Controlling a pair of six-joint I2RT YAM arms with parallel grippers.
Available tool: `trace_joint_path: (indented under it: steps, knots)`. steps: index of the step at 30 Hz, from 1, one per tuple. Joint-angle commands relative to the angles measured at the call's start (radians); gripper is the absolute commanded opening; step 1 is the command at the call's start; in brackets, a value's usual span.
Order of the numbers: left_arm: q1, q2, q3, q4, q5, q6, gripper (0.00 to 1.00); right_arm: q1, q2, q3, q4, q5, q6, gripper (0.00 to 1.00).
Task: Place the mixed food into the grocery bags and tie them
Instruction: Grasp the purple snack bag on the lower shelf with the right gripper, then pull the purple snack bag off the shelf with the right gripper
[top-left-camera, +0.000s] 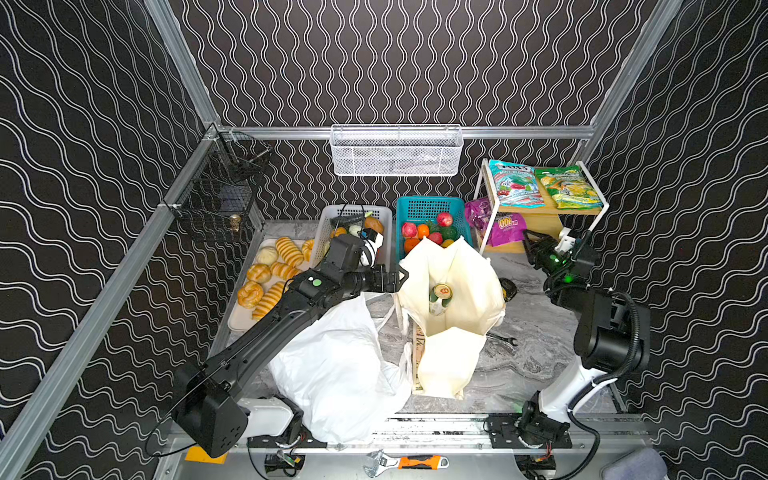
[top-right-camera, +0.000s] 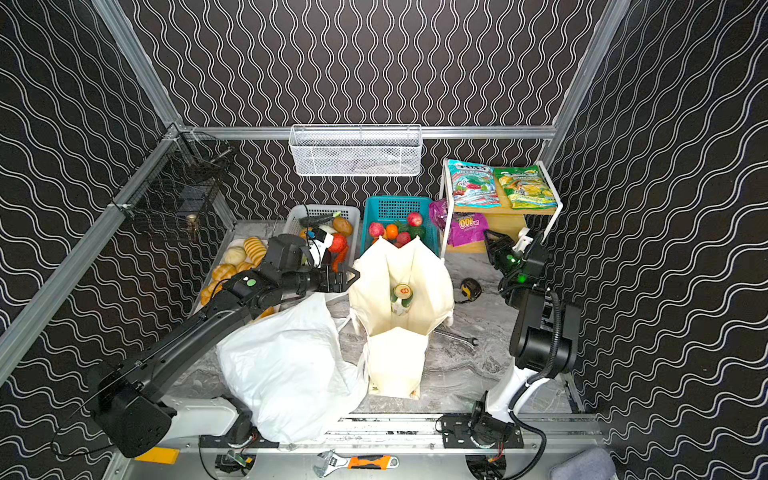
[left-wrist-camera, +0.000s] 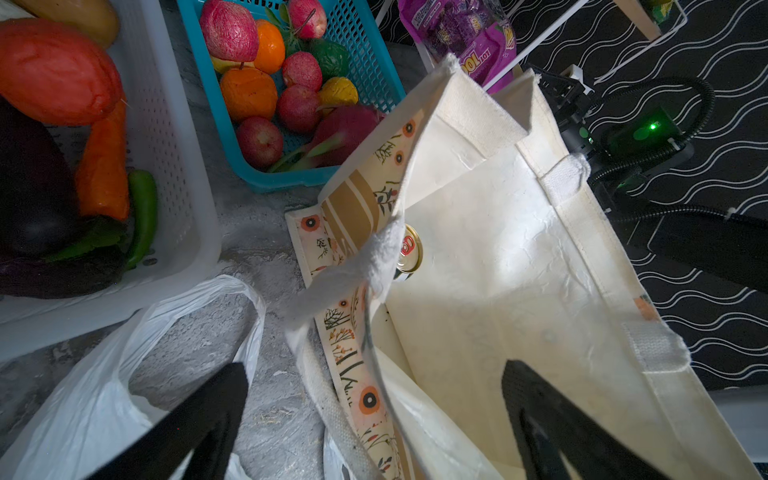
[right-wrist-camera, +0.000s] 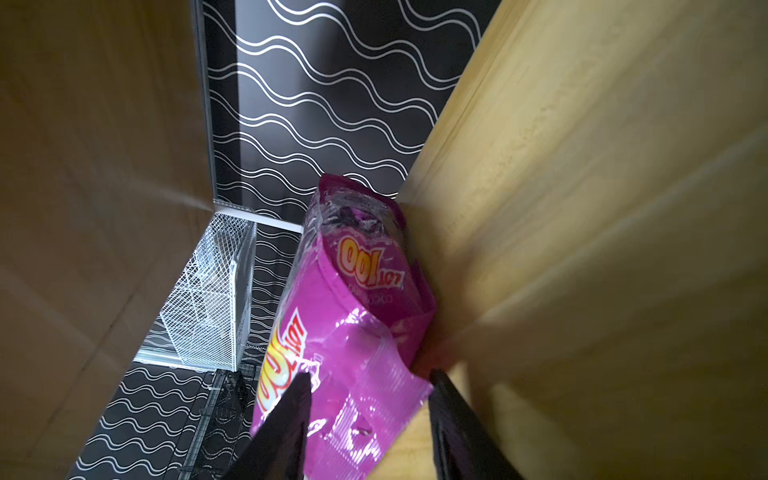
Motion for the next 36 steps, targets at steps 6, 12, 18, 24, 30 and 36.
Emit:
trace_joint_path:
  steps: [6,12,18,24,30,36]
  knots:
    - [0.002,0.008,0.008,0.03,0.013,-0.008,0.99,0.014,0.021,0.023,-0.006,0.034,0.012,0.46]
    - [0.002,0.005,0.007,0.027,0.008,-0.01,0.99,0.014,0.005,0.0,-0.019,0.086,0.003,0.15]
    - [0.003,0.004,0.008,0.027,0.007,-0.011,0.99,0.011,-0.092,-0.048,-0.105,0.19,-0.066,0.0]
    - [0.003,0.002,0.011,0.022,0.005,-0.005,0.99,-0.009,-0.212,-0.15,-0.166,0.289,-0.082,0.0]
    - [0.003,-0.008,0.002,0.022,0.002,-0.004,0.99,-0.041,-0.321,-0.264,-0.194,0.308,-0.098,0.0]
    - [0.004,-0.004,0.005,0.025,0.012,-0.003,0.99,-0.054,-0.326,-0.26,-0.089,0.06,-0.138,0.16]
